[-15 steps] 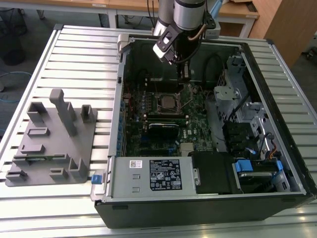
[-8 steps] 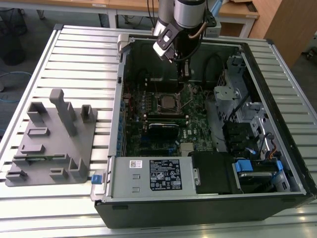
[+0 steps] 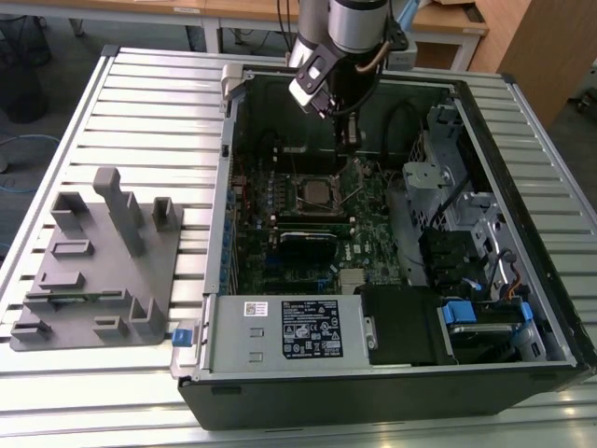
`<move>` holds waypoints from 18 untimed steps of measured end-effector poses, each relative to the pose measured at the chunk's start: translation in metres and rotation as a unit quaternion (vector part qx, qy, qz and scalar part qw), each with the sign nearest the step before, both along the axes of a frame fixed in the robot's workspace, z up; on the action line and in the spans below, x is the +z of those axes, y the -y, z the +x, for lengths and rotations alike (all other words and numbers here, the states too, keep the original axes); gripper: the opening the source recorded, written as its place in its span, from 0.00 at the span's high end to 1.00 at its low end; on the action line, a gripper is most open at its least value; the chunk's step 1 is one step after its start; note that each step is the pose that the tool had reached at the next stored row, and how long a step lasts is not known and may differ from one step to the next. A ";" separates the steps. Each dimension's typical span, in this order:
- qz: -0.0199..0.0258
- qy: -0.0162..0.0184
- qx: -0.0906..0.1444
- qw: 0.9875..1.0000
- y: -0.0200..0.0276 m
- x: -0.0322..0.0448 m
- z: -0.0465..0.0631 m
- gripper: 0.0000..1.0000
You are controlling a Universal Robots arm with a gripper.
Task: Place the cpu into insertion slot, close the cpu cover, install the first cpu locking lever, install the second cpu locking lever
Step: 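Close the cpu cover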
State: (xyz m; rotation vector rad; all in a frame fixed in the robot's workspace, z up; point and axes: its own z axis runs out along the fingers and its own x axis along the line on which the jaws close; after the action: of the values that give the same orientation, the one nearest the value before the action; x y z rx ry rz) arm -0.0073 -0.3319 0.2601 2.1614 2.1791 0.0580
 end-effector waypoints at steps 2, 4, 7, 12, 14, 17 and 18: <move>0.000 0.000 0.000 1.000 0.0000 0.0000 0.001 0.89; 0.000 0.000 0.000 1.000 0.0000 0.0000 0.001 0.89; 0.000 0.000 0.000 1.000 0.0000 0.0000 0.001 0.89; 0.000 0.000 0.000 1.000 0.0000 0.0000 0.003 0.89; 0.000 0.000 0.000 1.000 0.0000 0.0000 0.003 0.89; 0.000 0.000 0.000 1.000 0.0000 0.0000 0.004 0.89; 0.000 0.000 0.000 1.000 0.0000 0.0000 0.004 0.89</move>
State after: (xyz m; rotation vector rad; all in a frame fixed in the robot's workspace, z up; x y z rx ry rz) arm -0.0037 -0.3319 0.2601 2.1614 2.1791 0.0580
